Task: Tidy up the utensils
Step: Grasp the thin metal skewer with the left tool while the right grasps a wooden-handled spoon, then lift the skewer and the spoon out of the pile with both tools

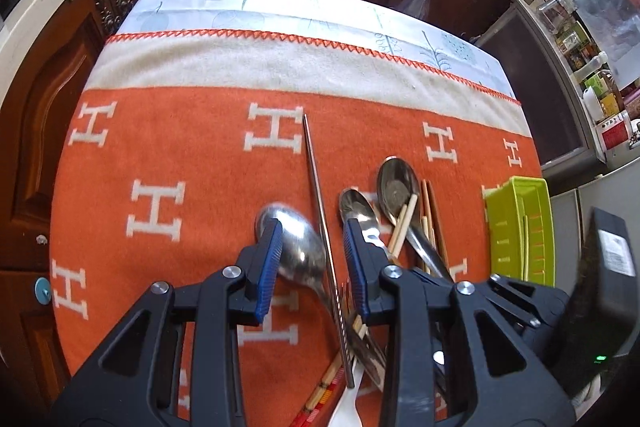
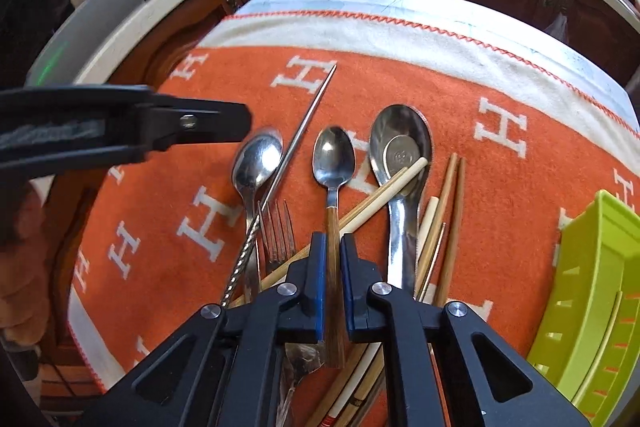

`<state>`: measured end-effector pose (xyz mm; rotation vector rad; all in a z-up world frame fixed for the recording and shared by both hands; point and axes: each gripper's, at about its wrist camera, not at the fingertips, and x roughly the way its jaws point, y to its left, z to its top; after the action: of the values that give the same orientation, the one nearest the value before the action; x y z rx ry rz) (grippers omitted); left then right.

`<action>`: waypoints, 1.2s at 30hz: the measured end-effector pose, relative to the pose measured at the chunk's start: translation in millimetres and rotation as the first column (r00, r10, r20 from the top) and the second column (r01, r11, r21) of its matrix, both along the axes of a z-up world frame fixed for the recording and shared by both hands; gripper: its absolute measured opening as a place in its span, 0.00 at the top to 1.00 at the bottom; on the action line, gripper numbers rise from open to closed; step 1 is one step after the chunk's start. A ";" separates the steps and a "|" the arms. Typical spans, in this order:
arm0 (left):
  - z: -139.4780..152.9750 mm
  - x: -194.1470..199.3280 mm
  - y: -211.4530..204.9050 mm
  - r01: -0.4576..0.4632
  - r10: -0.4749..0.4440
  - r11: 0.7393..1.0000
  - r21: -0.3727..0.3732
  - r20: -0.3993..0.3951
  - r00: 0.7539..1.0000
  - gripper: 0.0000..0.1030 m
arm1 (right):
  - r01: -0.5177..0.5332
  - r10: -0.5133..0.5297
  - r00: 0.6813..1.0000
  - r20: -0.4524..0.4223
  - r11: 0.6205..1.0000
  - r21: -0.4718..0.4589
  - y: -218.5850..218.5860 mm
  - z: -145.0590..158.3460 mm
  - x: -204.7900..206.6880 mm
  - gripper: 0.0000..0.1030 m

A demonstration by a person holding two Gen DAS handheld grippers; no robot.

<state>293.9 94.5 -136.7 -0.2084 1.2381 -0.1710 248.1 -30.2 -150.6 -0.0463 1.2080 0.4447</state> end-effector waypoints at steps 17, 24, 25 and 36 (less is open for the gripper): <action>-51.3 38.7 -42.1 0.047 -0.044 0.991 0.126 -0.032 0.999 0.96 | 0.106 -0.108 0.994 0.012 0.987 0.124 -63.3 34.7 -16.4 0.94; -41.6 19.1 -36.8 0.003 -0.002 0.998 0.067 -0.014 1.000 0.97 | 0.039 -0.038 0.999 -0.020 0.997 0.062 -47.0 14.5 -27.1 0.94; -38.9 16.0 -35.1 0.001 -0.001 0.998 0.057 -0.012 1.000 0.97 | 0.029 -0.028 0.999 -0.028 0.998 0.052 -45.6 11.9 -28.6 0.94; -12.4 -26.5 -21.0 0.032 -0.032 0.999 0.006 0.003 0.999 0.97 | -0.020 0.019 0.998 -0.067 1.000 -0.009 -30.9 -4.0 -22.7 0.87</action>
<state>267.5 73.6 -149.1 -0.1829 1.2393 -0.1955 225.4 -61.1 -154.6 -0.0524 1.2768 0.4605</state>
